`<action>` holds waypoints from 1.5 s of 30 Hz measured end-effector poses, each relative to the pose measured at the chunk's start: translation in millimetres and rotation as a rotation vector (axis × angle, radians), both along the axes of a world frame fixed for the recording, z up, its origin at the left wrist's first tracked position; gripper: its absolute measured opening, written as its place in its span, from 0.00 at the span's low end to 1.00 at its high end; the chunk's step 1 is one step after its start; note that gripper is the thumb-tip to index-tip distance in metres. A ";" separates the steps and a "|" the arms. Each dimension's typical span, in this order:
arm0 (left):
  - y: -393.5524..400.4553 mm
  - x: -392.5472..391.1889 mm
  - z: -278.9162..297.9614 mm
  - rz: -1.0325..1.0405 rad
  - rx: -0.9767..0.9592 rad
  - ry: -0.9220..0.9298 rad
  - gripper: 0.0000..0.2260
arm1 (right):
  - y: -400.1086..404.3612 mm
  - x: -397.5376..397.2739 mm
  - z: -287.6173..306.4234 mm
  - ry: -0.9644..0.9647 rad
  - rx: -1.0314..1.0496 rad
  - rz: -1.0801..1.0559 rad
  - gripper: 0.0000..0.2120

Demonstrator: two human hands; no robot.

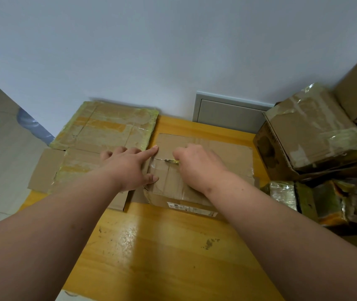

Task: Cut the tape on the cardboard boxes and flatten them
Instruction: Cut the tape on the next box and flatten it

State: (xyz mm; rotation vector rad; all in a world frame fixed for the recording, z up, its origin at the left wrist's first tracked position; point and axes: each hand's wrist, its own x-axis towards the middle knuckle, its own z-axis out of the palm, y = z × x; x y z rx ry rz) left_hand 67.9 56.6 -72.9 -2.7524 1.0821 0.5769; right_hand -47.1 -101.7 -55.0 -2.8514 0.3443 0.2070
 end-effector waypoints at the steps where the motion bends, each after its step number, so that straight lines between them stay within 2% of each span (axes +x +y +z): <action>1: -0.5 -0.3 0.2 -0.002 0.002 -0.001 0.35 | -1.8 -2.4 0.5 0.003 -0.003 0.002 0.11; 23: -2.4 -1.3 2.1 -0.021 0.045 -0.028 0.35 | -43.3 -51.6 15.5 0.089 -0.034 -0.104 0.09; 26: -4.2 -5.2 5.9 -0.024 -0.012 -0.046 0.34 | -46.7 -56.0 16.6 0.092 -0.024 -0.114 0.10; 29: -16.3 -21.4 5.7 -0.173 -0.155 -0.075 0.35 | -44.8 -54.7 15.9 0.081 -0.036 -0.116 0.09; 31: -28.3 -36.1 1.6 -0.257 -0.167 -0.036 0.35 | -44.5 -53.8 14.9 0.074 -0.041 -0.120 0.09; 36: -33.2 -45.4 -2.5 -0.215 -0.085 0.037 0.45 | -53.1 -60.8 15.2 0.074 -0.064 -0.124 0.10; 45: -42.3 -52.1 13.2 -0.193 -0.022 0.086 0.49 | -68.9 -80.2 15.2 0.108 -0.105 -0.122 0.09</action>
